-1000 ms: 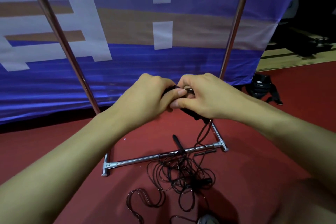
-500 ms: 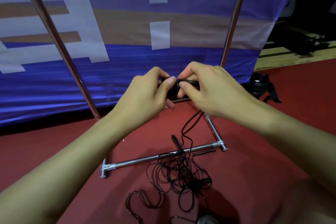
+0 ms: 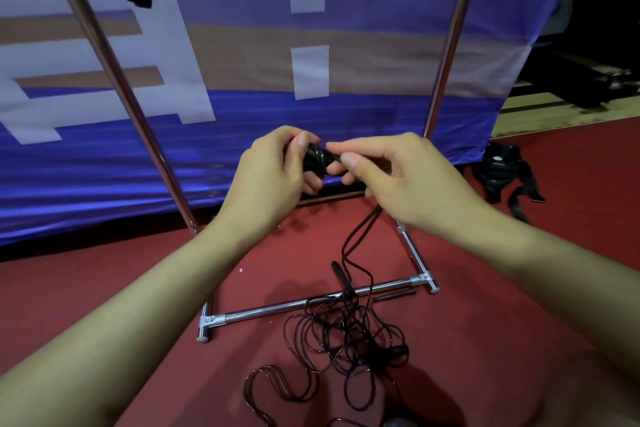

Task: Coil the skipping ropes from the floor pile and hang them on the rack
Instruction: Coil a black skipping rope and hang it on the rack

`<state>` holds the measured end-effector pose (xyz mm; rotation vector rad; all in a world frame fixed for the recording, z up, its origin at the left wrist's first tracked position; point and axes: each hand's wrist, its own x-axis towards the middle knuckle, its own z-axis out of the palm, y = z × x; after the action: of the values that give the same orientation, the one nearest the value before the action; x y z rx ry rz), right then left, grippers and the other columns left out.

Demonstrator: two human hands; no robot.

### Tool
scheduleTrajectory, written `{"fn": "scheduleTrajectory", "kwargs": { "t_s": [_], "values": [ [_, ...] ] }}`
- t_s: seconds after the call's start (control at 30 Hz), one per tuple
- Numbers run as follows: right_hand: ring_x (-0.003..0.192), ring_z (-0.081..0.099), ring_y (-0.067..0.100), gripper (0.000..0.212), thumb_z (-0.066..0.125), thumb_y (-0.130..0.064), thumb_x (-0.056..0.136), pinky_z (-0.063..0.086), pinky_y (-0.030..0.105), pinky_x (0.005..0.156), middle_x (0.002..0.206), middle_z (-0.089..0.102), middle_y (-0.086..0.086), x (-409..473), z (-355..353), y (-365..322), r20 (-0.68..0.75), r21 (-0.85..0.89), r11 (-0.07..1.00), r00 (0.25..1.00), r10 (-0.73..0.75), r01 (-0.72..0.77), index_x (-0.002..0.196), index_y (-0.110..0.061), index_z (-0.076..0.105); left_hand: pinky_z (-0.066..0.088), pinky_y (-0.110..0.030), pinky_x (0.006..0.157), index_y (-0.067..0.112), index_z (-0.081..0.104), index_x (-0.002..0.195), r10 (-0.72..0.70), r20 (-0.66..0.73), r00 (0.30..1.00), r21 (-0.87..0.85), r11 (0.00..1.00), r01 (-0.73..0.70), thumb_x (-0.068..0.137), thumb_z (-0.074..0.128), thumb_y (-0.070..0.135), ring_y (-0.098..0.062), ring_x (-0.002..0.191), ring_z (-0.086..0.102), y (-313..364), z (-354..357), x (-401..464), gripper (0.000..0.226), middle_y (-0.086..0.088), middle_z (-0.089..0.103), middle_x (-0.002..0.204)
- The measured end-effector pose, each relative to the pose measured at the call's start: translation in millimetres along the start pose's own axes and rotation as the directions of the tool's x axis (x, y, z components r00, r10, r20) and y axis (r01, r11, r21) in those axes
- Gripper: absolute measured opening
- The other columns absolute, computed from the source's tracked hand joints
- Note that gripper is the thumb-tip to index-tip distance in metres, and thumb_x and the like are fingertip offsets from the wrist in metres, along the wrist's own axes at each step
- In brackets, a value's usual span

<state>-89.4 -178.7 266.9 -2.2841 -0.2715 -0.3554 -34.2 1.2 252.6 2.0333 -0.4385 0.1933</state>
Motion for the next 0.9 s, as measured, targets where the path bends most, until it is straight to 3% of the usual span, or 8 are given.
{"fn": "scheduleTrajectory", "kwargs": {
  "t_s": [0.23,0.37,0.43,0.5,0.57,0.73,0.83,0.9],
  "values": [
    [0.075,0.076,0.009,0.058,0.060,-0.019,0.103,0.053,0.015,0.066,0.091,0.079,-0.012,-2.5,5.2,-0.5,0.073,0.253,0.938,0.972,0.225,-0.237,0.153,-0.013,0.029,0.058,-0.026,0.074,0.017,0.067,0.110,0.034,-0.052,0.998,-0.050,0.998,-0.037,0.110,0.044,0.024,-0.008,0.066,0.073,3.1,0.5,-1.1,0.025,0.000,0.073,0.070],
    [0.078,0.078,0.013,0.058,0.059,-0.020,0.104,0.060,0.024,0.075,0.088,0.080,-0.001,-3.3,9.5,-1.1,0.138,0.331,0.890,0.949,0.283,-0.314,0.154,-0.018,0.030,0.061,-0.030,0.074,0.013,0.068,0.110,0.030,-0.056,0.998,-0.103,0.994,-0.036,0.110,0.045,0.021,-0.012,0.066,0.074,4.4,3.6,-1.5,0.025,-0.002,0.072,0.071],
    [0.077,0.077,0.009,0.042,0.058,-0.023,0.105,0.061,0.031,0.080,0.086,0.080,-0.002,-2.3,9.9,2.8,0.125,0.248,0.929,0.960,0.251,-0.275,0.145,-0.022,0.044,0.062,-0.029,0.072,0.011,0.068,0.110,0.002,-0.036,0.999,-0.150,0.989,-0.007,0.110,0.043,0.020,-0.014,0.066,0.074,5.8,4.4,-1.5,0.026,-0.005,0.072,0.071],
    [0.074,0.072,-0.003,0.025,0.056,-0.027,0.105,0.057,0.029,0.081,0.085,0.079,-0.007,0.5,5.7,7.7,0.043,0.012,0.987,0.987,0.157,-0.158,0.130,-0.028,0.055,0.060,-0.024,0.067,0.004,0.066,0.110,-0.041,0.009,0.999,-0.245,0.969,0.042,0.111,0.040,0.018,-0.013,0.064,0.072,8.2,3.8,-2.2,0.029,-0.007,0.071,0.074],
    [0.077,0.067,0.001,0.018,0.056,-0.032,0.104,0.049,0.027,0.078,0.084,0.078,-0.010,2.8,0.0,10.7,-0.011,-0.191,0.979,0.998,0.069,-0.070,0.122,-0.032,0.059,0.058,-0.020,0.065,-0.001,0.065,0.112,-0.065,0.073,0.995,-0.309,0.947,0.084,0.112,0.038,0.017,-0.013,0.063,0.070,9.9,1.9,-2.7,0.032,-0.010,0.069,0.077],
    [0.069,0.057,-0.014,0.008,0.062,-0.036,0.100,0.042,0.014,0.064,0.068,0.070,-0.021,3.8,-6.8,13.7,0.018,-0.277,0.961,1.000,0.013,-0.007,0.108,-0.036,0.060,0.063,-0.030,0.071,0.000,0.062,0.119,-0.121,0.239,0.963,-0.292,0.937,0.191,0.112,0.033,0.012,-0.019,0.067,0.072,13.6,0.4,-4.7,0.032,-0.016,0.071,0.089],
    [0.068,0.058,-0.006,0.008,0.062,-0.041,0.099,0.046,0.025,0.063,0.064,0.066,-0.016,4.1,-9.5,12.3,0.083,-0.352,0.936,0.996,0.017,0.013,0.106,-0.038,0.059,0.059,-0.039,0.077,0.006,0.066,0.116,-0.167,0.358,0.918,-0.156,0.959,0.236,0.109,0.034,0.016,-0.022,0.066,0.070,16.3,-0.4,-6.6,0.034,-0.017,0.074,0.080],
    [0.066,0.059,0.005,0.008,0.062,-0.043,0.098,0.048,0.033,0.061,0.064,0.065,-0.012,2.9,-12.1,8.4,0.144,-0.392,0.919,0.989,0.032,0.027,0.105,-0.039,0.059,0.057,-0.038,0.073,0.012,0.069,0.109,-0.171,0.446,0.879,-0.063,0.973,0.221,0.108,0.041,0.038,-0.021,0.068,0.073,18.4,-3.4,-8.1,0.038,-0.007,0.077,0.083]
  ]
}}
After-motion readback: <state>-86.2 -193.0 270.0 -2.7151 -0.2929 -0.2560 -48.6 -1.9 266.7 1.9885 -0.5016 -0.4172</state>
